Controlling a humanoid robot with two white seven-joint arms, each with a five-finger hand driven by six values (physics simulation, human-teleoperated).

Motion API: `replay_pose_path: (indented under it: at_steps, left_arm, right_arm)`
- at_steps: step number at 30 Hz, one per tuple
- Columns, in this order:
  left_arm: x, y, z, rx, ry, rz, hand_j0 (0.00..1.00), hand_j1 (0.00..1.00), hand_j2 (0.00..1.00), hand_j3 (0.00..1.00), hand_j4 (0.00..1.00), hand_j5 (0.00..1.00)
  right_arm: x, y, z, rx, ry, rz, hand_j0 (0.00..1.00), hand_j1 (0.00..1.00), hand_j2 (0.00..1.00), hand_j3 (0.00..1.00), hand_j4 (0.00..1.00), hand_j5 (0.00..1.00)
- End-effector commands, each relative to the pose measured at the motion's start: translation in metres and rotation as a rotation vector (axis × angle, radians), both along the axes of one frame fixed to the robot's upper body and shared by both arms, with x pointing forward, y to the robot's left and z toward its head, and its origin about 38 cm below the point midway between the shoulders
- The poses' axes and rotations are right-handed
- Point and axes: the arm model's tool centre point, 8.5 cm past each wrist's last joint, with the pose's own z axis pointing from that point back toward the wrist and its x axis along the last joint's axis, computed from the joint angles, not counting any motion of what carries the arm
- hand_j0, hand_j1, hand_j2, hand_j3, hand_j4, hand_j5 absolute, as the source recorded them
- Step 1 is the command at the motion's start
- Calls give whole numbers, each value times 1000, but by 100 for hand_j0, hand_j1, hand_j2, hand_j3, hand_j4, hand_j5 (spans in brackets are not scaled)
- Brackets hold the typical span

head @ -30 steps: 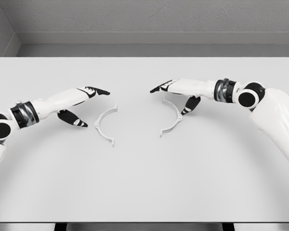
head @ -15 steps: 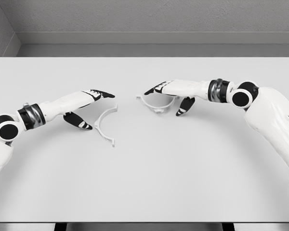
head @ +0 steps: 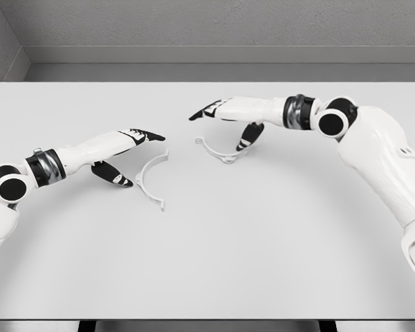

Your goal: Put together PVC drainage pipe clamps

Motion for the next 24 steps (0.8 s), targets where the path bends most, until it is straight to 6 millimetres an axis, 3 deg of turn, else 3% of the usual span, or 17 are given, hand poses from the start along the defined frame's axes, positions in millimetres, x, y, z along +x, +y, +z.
replay_pose_path:
  at_steps: [1,8,17,24]
  left_arm:
    - [0,0,1,-8,1,3,100,100,100,100,100,100]
    - [1,3,2,-9,-1,8,100,100,100,100,100,100]
    - [2,6,5,-9,-8,16,100,100,100,100,100,100]
    - [1,4,3,-10,-5,13,100,100,100,100,100,100]
  right_arm:
    - [0,16,-8,2,34,11,100,100,100,100,100,100]
    - [18,9,-14,-15,81,-67,100,100,100,100,100,100]
    - [18,3,-23,-28,102,-86,100,100,100,100,100,100]
    - [21,-4,-17,-30,89,-95,100,100,100,100,100,100]
